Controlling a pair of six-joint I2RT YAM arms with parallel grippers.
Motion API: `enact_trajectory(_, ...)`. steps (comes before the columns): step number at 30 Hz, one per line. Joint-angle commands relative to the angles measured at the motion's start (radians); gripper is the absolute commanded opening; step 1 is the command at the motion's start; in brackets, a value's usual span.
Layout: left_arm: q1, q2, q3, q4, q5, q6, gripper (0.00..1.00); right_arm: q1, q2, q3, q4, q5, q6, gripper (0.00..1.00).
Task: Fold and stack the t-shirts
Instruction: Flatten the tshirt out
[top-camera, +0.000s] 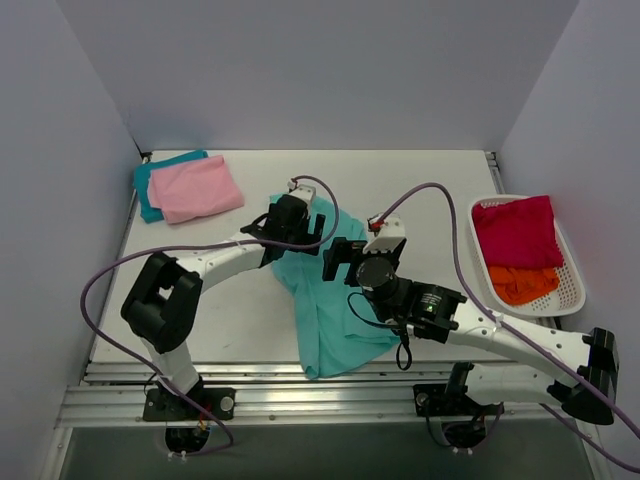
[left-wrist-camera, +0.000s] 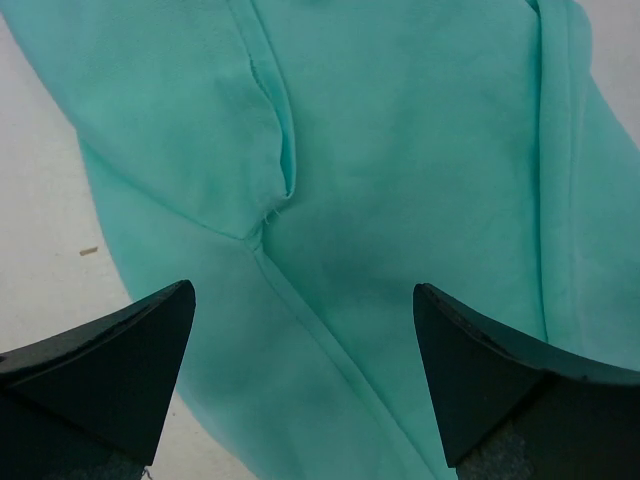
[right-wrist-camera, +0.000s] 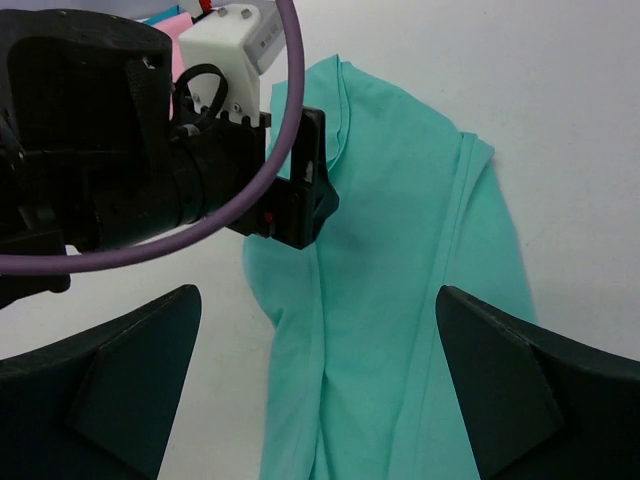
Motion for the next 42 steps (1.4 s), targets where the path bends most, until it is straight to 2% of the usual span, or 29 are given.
enact_trajectory(1, -0.022, 0.028, 0.085, 0.006, -0.017, -0.007, 1.00, -0.026, -0.001, -0.008, 0.002, -0.010, 0.011, 1.00)
enact_trajectory(6, -0.034, 0.147, 0.129, 0.029, -0.058, 0.020, 1.00, -0.043, 0.010, -0.014, 0.011, -0.034, 0.012, 1.00)
enact_trajectory(13, -0.034, 0.283, 0.272, -0.009, -0.140, 0.057, 1.00, -0.058, -0.001, -0.023, 0.003, -0.030, 0.011, 1.00)
enact_trajectory(22, -0.017, 0.299, 0.350, -0.020, -0.163, 0.086, 1.00, -0.083, 0.039, -0.025, 0.015, -0.062, 0.005, 1.00)
enact_trajectory(28, 0.035, 0.314, 0.392, -0.037, -0.148, 0.085, 1.00, -0.098, 0.040, -0.029, 0.018, -0.068, -0.001, 1.00)
enact_trajectory(30, 0.055, 0.322, 0.398, -0.043, -0.140, 0.082, 1.00, -0.103, 0.044, -0.029, 0.018, -0.071, -0.001, 1.00)
enact_trajectory(33, 0.066, 0.320, 0.387, -0.051, -0.140, 0.077, 0.93, -0.114, 0.048, -0.031, 0.017, -0.076, -0.003, 1.00)
enact_trajectory(42, 0.066, 0.306, 0.291, -0.012, -0.115, 0.068, 0.88, -0.132, 0.065, -0.032, 0.021, -0.097, 0.000, 1.00)
